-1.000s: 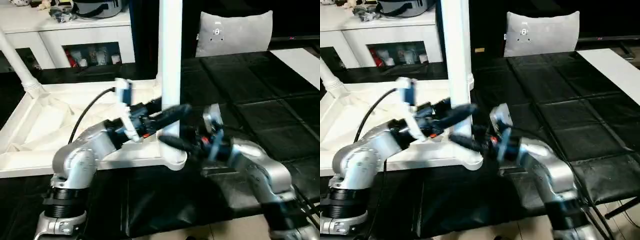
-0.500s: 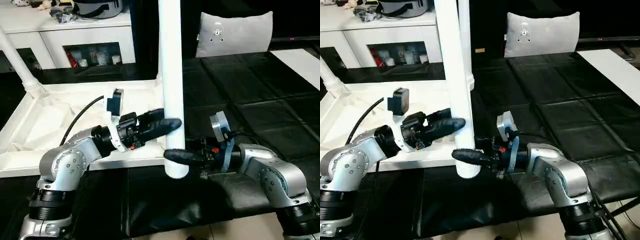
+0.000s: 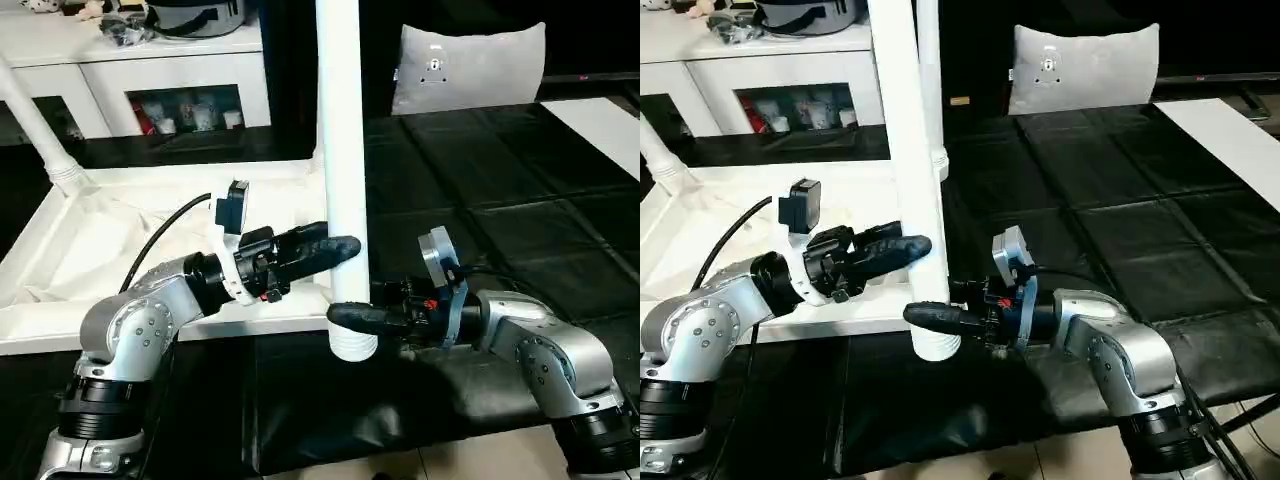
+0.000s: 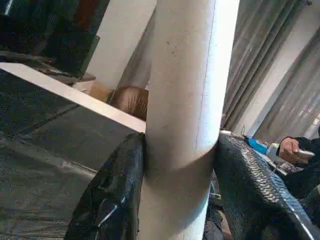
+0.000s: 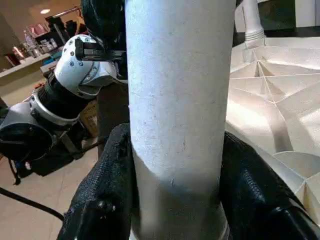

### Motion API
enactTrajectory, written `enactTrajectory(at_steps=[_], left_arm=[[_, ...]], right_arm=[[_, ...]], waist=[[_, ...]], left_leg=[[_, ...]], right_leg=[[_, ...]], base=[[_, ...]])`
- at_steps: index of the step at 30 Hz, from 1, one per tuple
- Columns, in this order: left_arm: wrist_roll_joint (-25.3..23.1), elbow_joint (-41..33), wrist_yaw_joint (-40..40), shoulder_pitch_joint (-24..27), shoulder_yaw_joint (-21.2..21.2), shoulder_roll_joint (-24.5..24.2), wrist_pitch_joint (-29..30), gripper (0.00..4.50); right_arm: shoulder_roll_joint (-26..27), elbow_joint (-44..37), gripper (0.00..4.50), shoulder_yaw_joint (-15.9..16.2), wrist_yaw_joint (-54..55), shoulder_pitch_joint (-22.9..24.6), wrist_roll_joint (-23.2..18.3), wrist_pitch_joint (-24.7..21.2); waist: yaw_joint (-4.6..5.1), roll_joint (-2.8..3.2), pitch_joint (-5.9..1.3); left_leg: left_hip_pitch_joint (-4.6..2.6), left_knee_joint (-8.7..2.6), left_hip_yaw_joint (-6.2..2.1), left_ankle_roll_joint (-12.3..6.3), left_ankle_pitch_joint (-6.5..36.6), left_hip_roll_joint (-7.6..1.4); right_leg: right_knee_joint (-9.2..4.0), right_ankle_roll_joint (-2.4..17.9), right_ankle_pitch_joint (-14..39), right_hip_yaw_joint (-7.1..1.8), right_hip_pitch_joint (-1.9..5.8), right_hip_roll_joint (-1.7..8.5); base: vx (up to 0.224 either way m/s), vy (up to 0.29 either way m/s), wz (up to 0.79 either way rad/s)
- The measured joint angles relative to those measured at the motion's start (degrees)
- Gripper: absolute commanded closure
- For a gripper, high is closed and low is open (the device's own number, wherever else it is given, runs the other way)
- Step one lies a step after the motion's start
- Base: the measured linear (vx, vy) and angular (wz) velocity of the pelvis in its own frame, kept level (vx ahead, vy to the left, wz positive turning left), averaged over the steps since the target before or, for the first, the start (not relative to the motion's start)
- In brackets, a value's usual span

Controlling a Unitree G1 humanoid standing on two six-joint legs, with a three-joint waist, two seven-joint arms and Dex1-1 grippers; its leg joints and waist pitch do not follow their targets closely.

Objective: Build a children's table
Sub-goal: Pick table leg

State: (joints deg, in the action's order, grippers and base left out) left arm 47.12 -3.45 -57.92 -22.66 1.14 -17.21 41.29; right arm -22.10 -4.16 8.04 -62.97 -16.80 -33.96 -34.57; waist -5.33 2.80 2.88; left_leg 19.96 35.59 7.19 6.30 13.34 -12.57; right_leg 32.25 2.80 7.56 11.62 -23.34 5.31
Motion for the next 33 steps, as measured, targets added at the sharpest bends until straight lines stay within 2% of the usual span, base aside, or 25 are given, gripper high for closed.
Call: enactTrajectory(at_steps=[4,5,6,9,10,16,20,22,24,27,33], left_arm=[[-0.21,0.2,0.7,0.0,0.2,0.54,-0.76,2.64],[-0.26,0.39,1.02,0.0,0.26,0.72,-1.17,2.64],[-0.39,0.71,1.67,-0.14,0.45,1.01,-1.75,2.64],[-2.2,1.61,4.3,-0.64,0.8,1.22,-2.76,2.64],[-2.68,2.2,5.17,-0.86,0.92,1.41,-3.05,2.64],[-4.67,3.99,10.54,-2.25,1.56,2.89,-3.97,2.64],[-4.97,4.35,13.83,-2.45,2.32,3.74,-3.87,2.64],[-6.6,4.46,17.11,-2.99,2.59,4.4,-3.86,2.64],[-8.18,4.81,20.18,-3.9,2.63,4.84,-3.86,2.64],[-10.97,4.9,24.63,-4.94,2.7,5.31,-4.5,2.64],[-14.58,2.86,28.33,-5.0,1.0,6.2,-6.41,2.64]], right_arm=[[0.58,0.52,2.58,0.02,0.91,-0.36,0.12,0.43],[0.94,0.86,2.02,0.0,1.29,-0.61,0.1,0.39],[1.62,1.52,1.88,-0.09,1.87,-1.16,0.1,0.34],[2.78,3.28,1.82,-1.46,5.39,-1.84,0.76,0.88],[2.91,3.78,1.54,-1.77,6.14,-2.18,1.13,1.4],[3.76,6.16,1.11,-4.42,9.73,-4.42,2.54,4.87],[4.54,7.31,0.79,-6.16,11.63,-4.73,2.61,5.5],[5.66,8.14,0.55,-8.36,13.72,-5.25,2.26,5.65],[5.78,8.84,0.49,-9.43,14.87,-5.94,2.16,6.03],[5.6,9.09,0.13,-10.2,16.6,-6.1,2.3,6.4],[5.62,9.5,0.07,-9.8,21.84,-6.43,6.07,5.81]], waist=[[0.02,0.0,0.0],[0.03,0.0,0.0],[0.05,-0.01,0.0],[0.1,-0.03,-0.02],[0.1,-0.03,-0.02],[0.03,-0.07,-0.04],[0.05,-0.07,-0.04],[0.03,-0.08,-0.04],[0.0,-0.08,-0.04],[0.05,-0.09,-0.04],[0.04,-0.09,-0.04]], left_leg=[[0.0,0.0,0.0,0.0,0.0,0.0],[-0.01,0.0,0.0,0.0,0.0,0.0],[0.0,0.0,0.0,0.01,0.0,0.0],[-0.02,0.0,0.0,0.08,0.01,0.0],[-0.01,0.0,0.0,0.11,0.03,0.01],[0.01,0.0,0.0,0.03,0.0,-0.01],[0.02,-0.01,0.0,-0.01,0.0,-0.02],[0.03,-0.01,0.0,-0.01,0.0,-0.02],[0.03,-0.01,0.0,0.0,-0.01,-0.01],[0.01,-0.01,0.0,0.01,-0.01,-0.01],[0.03,-0.01,0.0,0.0,-0.01,-0.01]], right_leg=[[0.0,0.0,0.0,0.0,0.0,0.0],[0.0,0.0,0.0,0.0,0.0,0.0],[0.0,0.0,0.0,0.01,0.0,0.0],[0.0,0.0,0.0,0.0,0.01,0.0],[0.0,0.0,0.0,0.01,0.01,0.0],[0.0,0.0,0.0,0.01,0.01,0.0],[0.0,0.0,0.0,0.02,0.0,0.0],[0.0,0.0,0.0,0.02,0.0,0.0],[0.0,0.0,0.0,0.02,0.0,0.0],[0.0,0.0,0.0,0.03,0.0,0.0],[0.0,0.0,0.0,0.03,0.0,0.0]], base=[[0.0,0.0,0.0],[0.0,0.0,0.0],[0.0,0.0,0.0],[0.0,0.0,0.0],[0.0,0.0,0.0],[0.0,0.0,0.0],[0.0,0.0,0.0],[0.0,0.0,0.0],[0.0,0.0,0.0],[0.0,0.0,0.0],[0.0,0.0,0.0]])
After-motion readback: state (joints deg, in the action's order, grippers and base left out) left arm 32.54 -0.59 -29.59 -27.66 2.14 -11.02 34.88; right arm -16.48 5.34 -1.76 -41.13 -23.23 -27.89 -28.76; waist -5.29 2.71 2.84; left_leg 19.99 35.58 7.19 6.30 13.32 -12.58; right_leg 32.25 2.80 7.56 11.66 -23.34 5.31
